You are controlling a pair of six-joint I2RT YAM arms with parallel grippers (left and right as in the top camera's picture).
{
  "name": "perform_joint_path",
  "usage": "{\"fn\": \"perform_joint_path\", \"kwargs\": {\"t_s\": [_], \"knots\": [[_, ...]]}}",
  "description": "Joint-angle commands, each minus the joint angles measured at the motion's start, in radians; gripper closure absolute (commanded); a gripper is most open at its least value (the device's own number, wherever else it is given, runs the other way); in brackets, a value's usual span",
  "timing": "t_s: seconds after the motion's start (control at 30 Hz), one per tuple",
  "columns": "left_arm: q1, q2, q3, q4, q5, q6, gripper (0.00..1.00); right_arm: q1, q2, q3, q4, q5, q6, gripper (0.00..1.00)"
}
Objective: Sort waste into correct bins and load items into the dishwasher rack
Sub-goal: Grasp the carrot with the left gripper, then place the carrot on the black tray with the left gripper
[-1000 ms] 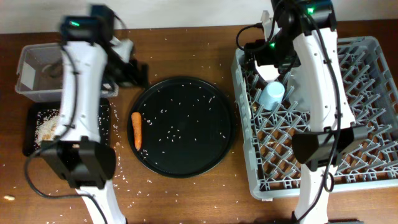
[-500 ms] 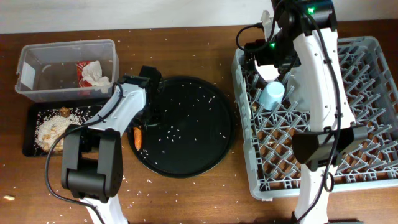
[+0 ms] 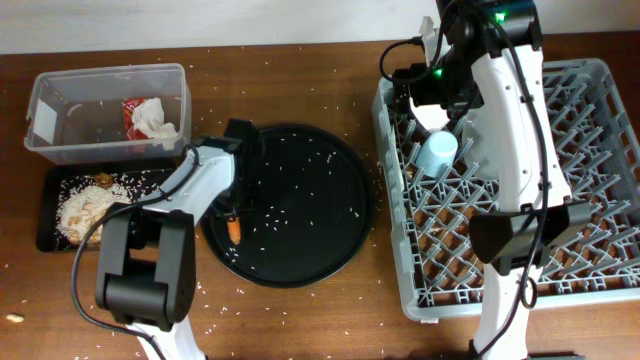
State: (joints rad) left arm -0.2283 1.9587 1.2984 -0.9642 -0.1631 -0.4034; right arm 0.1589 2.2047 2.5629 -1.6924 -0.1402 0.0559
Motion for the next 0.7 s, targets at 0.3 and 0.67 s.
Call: {"fn": "perform_joint_path", "kwargs": {"t_s": [0.3, 0.67], "knots": [[0.336, -0.188, 0.535, -0.434, -0.188, 0.014, 0.99, 0.003, -0.006, 0.001, -0.006, 0.018, 0.0, 0.03], [0.491, -0.186, -0.082, 0.213, -0.084, 0.014, 0.9, 0.003, -0.006, 0.001, -0.006, 0.017, 0.0, 0.02]]}}
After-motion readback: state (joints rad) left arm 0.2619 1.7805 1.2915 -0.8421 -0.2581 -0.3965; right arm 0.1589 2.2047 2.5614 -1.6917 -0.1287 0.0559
